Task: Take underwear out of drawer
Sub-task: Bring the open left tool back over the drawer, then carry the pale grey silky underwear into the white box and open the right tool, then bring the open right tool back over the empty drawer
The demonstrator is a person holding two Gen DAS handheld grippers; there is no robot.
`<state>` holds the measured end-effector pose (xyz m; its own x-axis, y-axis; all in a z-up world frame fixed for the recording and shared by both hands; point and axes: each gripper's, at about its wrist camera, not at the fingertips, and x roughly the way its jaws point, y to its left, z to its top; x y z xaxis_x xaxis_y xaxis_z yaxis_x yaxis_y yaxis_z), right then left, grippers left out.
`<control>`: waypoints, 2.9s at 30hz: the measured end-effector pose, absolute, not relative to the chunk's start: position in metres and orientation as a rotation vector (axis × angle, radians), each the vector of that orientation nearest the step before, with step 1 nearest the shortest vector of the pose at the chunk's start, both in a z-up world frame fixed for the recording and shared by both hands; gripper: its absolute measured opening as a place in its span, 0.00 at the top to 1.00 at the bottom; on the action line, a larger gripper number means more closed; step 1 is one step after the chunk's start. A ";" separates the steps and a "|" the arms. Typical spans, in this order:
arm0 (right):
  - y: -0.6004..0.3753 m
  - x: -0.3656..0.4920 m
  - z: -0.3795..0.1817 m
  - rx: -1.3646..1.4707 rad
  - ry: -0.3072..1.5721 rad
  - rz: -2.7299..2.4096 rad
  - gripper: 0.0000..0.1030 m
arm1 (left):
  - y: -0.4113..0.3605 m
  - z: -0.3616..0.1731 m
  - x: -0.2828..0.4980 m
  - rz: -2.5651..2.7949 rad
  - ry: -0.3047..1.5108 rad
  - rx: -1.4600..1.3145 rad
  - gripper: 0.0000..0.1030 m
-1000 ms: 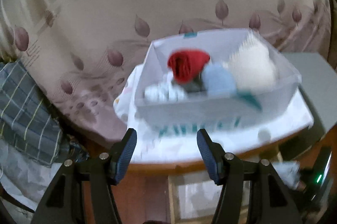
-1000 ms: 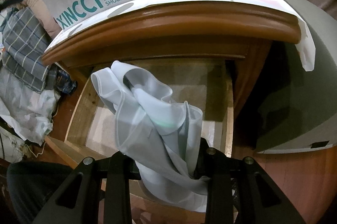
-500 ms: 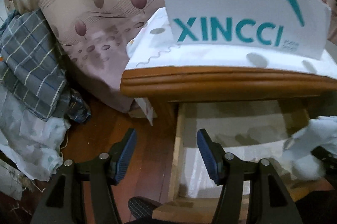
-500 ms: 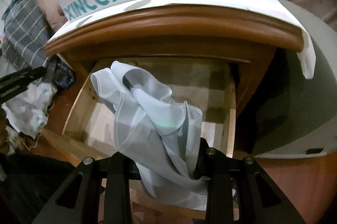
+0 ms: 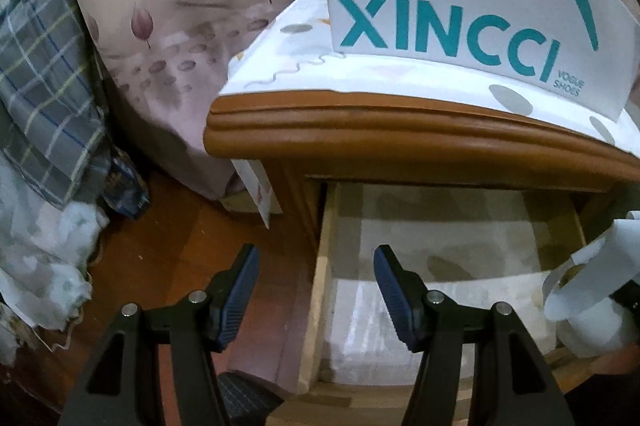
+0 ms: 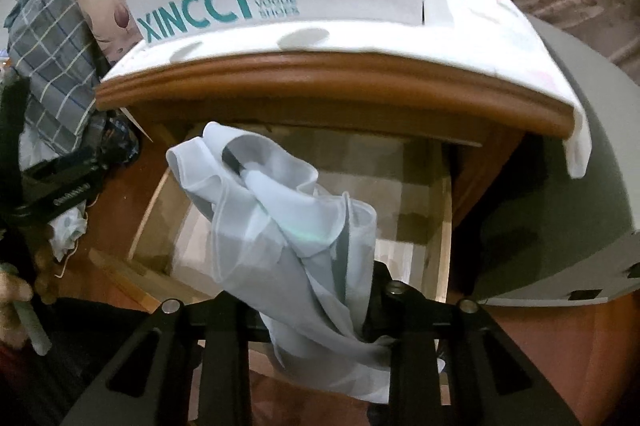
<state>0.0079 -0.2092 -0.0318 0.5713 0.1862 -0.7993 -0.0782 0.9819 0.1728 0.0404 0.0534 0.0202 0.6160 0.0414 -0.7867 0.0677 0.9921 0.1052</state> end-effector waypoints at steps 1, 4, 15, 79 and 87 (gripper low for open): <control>-0.208 0.007 -0.027 0.116 0.948 0.153 0.75 | 0.054 0.019 0.042 -0.014 0.912 0.121 0.41; -0.207 0.007 -0.013 0.131 0.944 0.152 0.76 | 0.054 0.019 0.042 -0.017 0.922 0.115 0.41; -0.202 -0.001 0.077 0.092 0.841 0.170 0.76 | 0.059 0.025 0.039 -0.005 0.906 0.106 0.41; -0.166 0.254 0.167 0.110 0.853 0.051 0.15 | 0.069 0.028 0.044 0.003 0.934 0.022 0.41; -0.162 0.199 0.193 0.072 0.790 0.087 0.05 | 0.061 0.025 0.041 -0.007 0.932 0.050 0.41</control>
